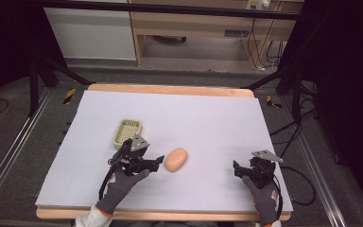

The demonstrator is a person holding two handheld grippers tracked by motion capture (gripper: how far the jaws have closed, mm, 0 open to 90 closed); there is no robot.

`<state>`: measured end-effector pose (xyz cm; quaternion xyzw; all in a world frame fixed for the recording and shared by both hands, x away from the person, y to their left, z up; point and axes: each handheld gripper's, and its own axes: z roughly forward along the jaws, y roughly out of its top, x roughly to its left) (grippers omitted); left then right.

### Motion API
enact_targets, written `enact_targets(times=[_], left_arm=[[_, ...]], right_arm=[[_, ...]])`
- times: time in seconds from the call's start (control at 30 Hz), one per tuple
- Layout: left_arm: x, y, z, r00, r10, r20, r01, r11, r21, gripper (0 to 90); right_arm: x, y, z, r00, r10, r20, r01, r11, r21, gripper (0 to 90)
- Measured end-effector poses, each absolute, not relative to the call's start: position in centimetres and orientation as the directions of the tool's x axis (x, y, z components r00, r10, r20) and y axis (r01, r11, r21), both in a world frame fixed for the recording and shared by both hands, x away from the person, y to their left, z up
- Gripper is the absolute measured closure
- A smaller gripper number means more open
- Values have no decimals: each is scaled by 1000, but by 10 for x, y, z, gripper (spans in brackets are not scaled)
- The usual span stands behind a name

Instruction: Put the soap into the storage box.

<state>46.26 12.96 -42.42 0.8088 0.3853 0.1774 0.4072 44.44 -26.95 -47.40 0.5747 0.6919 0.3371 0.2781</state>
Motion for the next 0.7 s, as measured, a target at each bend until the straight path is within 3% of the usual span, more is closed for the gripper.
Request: enact_targets(times=[0.7], left_arm=[[472, 100, -429, 678, 735, -13, 471, -420, 776, 235]], right_arm=[[445, -269, -474, -186, 982, 4, 610, 112, 784, 69]])
